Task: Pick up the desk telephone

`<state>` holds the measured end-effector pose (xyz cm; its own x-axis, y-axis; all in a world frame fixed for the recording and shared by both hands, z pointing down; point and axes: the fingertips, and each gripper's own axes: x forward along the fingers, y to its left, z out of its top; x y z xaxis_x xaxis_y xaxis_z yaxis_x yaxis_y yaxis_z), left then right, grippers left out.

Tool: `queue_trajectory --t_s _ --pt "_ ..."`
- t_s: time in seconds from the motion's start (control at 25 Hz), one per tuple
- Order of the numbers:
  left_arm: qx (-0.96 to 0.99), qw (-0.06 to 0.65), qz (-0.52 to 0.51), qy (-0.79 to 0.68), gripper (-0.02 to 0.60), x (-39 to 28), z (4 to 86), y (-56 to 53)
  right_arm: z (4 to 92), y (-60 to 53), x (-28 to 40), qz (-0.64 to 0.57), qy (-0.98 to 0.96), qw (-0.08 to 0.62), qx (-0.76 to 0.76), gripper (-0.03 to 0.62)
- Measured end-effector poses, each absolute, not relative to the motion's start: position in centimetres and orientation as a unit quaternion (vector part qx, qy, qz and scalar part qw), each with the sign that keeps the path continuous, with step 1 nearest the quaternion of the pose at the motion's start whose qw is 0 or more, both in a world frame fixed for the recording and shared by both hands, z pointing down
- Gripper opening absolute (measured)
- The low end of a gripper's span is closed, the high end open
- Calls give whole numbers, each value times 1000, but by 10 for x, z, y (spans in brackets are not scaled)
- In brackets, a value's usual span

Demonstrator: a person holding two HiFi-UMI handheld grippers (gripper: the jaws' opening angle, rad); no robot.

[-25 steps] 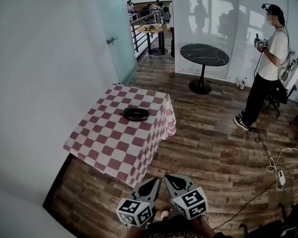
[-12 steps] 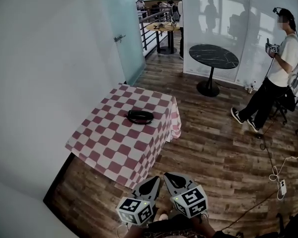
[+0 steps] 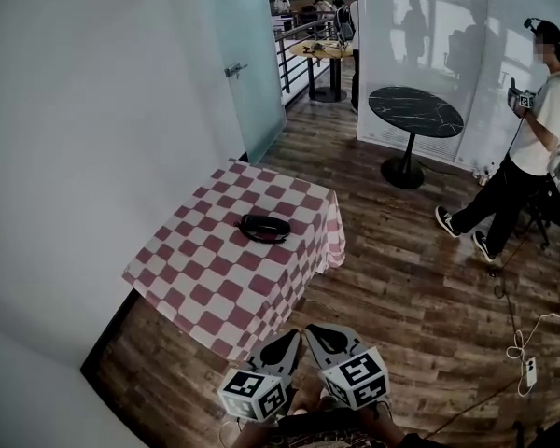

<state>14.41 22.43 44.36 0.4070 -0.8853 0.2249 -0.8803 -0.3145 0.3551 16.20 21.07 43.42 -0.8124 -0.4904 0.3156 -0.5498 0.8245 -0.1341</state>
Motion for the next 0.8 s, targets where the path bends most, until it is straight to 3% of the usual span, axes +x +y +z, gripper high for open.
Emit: queue_trajectory --t_s 0.8 --pt "791 207 -9 -576 9 164 448 178 440 161 186 96 -955 146 240 20"
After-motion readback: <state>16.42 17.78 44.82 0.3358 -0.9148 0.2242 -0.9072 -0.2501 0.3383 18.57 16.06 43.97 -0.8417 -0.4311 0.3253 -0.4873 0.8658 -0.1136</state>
